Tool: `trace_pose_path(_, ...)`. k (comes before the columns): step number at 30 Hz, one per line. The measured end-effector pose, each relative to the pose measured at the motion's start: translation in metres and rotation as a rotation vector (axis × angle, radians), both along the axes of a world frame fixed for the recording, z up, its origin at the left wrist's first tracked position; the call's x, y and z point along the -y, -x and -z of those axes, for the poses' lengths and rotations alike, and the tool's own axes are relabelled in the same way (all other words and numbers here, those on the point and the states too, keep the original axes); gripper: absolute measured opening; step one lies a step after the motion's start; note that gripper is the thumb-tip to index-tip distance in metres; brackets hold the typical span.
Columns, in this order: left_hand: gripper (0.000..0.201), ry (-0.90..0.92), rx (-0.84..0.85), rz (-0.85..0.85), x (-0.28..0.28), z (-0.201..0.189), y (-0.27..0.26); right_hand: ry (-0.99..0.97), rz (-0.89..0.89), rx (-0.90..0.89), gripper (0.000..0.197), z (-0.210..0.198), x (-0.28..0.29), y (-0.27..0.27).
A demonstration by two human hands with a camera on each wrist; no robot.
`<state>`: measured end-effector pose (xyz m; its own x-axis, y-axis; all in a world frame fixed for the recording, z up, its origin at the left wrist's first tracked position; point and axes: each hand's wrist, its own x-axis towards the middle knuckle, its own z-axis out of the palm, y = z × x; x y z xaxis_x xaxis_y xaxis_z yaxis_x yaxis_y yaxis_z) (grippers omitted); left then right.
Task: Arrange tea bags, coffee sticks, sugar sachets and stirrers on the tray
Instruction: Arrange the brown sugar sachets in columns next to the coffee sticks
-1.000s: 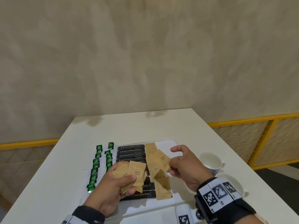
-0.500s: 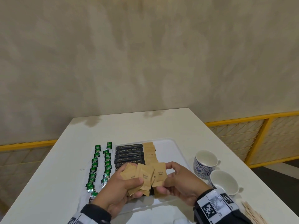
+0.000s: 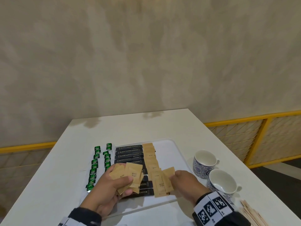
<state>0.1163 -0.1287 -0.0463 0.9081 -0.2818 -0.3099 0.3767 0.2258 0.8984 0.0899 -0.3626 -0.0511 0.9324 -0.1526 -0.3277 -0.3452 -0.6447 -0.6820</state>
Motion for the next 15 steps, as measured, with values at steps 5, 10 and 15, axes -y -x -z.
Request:
trace_pose_path(5,0.039,-0.008,-0.003,-0.008,-0.003,0.0,0.003,0.064,-0.038,-0.034,0.034,0.004,-0.003,0.0)
trace_pose_path(10,0.038,-0.021,-0.009,0.005,0.0,0.003,0.005,0.199,-0.135,-0.115,0.034,-0.001,-0.009,-0.005)
trace_pose_path(15,0.039,-0.031,-0.035,0.011,0.001,0.006,0.003,0.31,-0.168,-0.15,0.03,0.003,-0.011,-0.011)
